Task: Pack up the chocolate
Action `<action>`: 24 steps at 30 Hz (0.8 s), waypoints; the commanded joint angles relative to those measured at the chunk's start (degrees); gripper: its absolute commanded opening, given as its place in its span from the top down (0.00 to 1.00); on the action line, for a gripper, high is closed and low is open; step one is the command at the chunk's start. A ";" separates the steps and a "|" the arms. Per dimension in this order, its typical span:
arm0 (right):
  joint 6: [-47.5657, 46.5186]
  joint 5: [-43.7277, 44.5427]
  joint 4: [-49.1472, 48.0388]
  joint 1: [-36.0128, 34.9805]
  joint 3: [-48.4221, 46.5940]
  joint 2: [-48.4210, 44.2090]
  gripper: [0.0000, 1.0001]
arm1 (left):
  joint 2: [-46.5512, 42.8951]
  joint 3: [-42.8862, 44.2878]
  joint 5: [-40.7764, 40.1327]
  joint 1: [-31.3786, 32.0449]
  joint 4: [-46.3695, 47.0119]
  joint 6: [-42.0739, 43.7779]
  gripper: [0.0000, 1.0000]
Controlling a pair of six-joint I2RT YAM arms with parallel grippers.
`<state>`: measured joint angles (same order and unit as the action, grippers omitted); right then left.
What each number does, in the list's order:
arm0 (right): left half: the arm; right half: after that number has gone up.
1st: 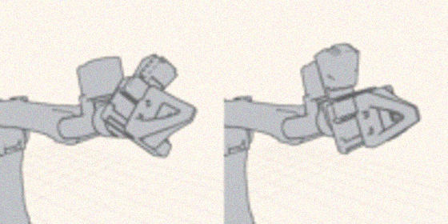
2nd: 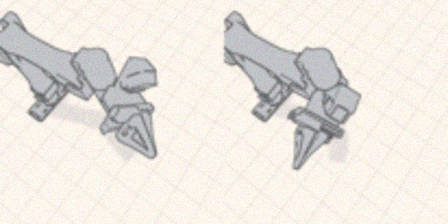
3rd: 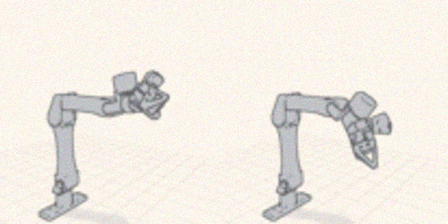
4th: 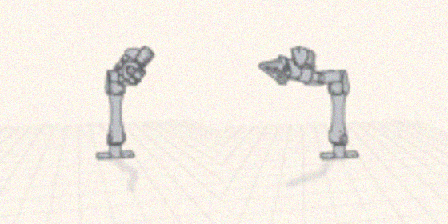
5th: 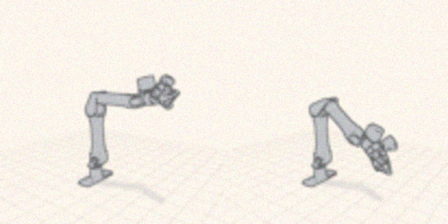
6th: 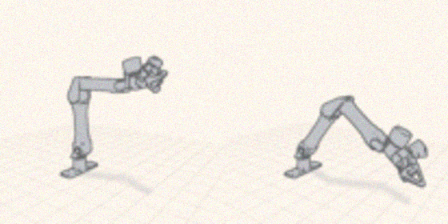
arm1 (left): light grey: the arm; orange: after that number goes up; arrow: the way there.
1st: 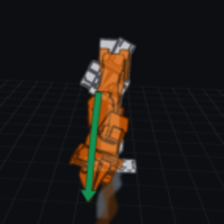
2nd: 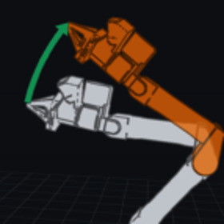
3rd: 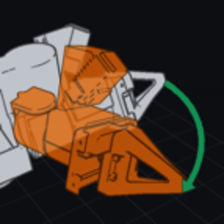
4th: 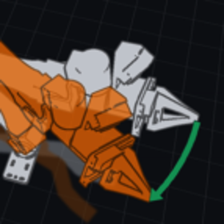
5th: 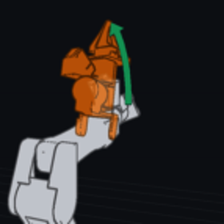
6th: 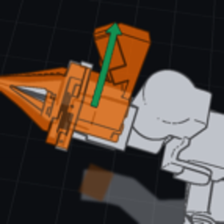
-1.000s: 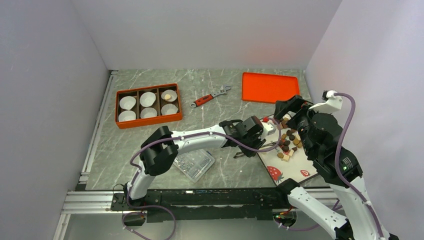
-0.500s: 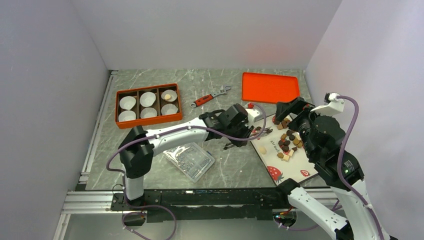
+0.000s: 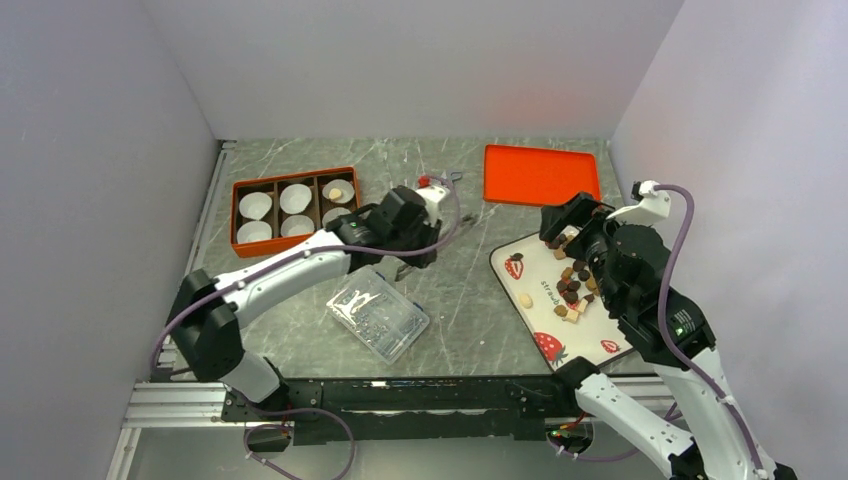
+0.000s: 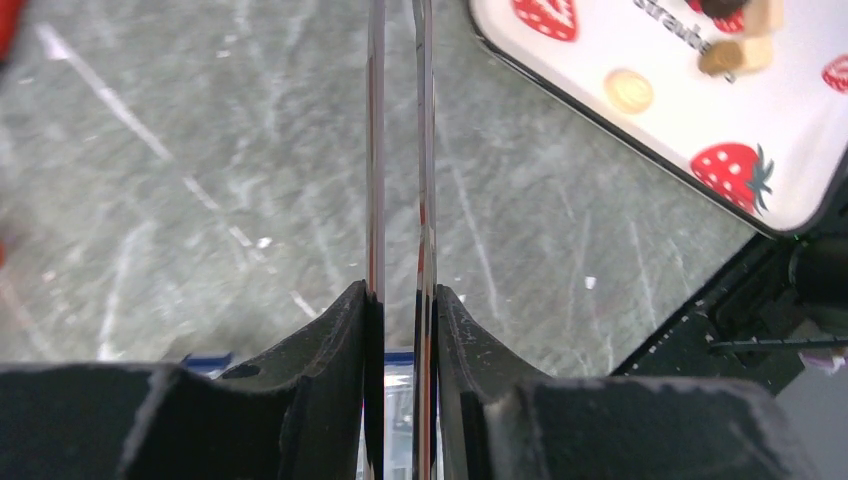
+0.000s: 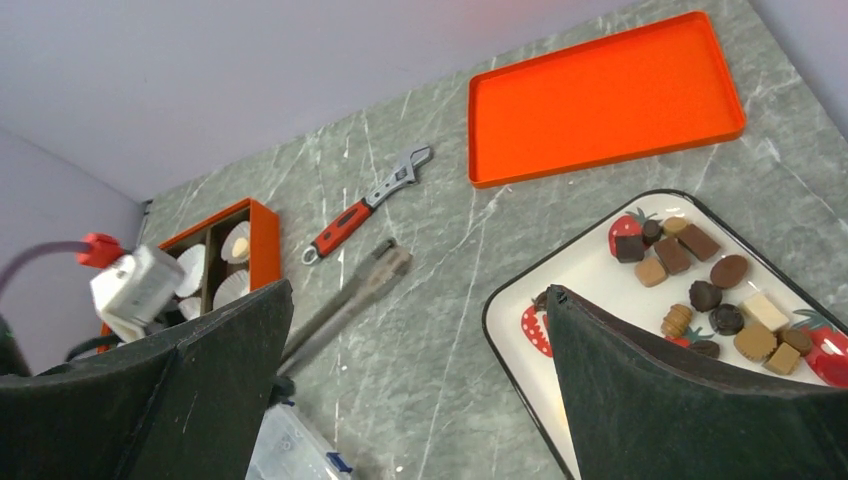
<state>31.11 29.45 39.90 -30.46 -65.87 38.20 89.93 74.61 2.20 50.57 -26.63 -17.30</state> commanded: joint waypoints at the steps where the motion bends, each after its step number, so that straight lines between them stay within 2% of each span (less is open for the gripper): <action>1: -0.50 -2.12 -3.92 0.19 0.54 1.45 0.00 | -7.13 -2.95 -2.89 -4.04 0.55 -1.55 0.73; 14: -2.02 -5.53 -6.90 0.26 2.03 4.42 0.00 | -19.81 -12.01 -8.72 -17.86 -6.47 -4.23 0.73; 24: -1.85 -7.29 -8.73 0.15 3.67 5.18 0.00 | -21.75 -14.45 -7.50 -28.01 -9.40 -5.21 0.72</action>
<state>30.00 23.35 34.48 -30.46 -62.70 43.33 69.30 60.25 -5.85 25.56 -35.70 -21.34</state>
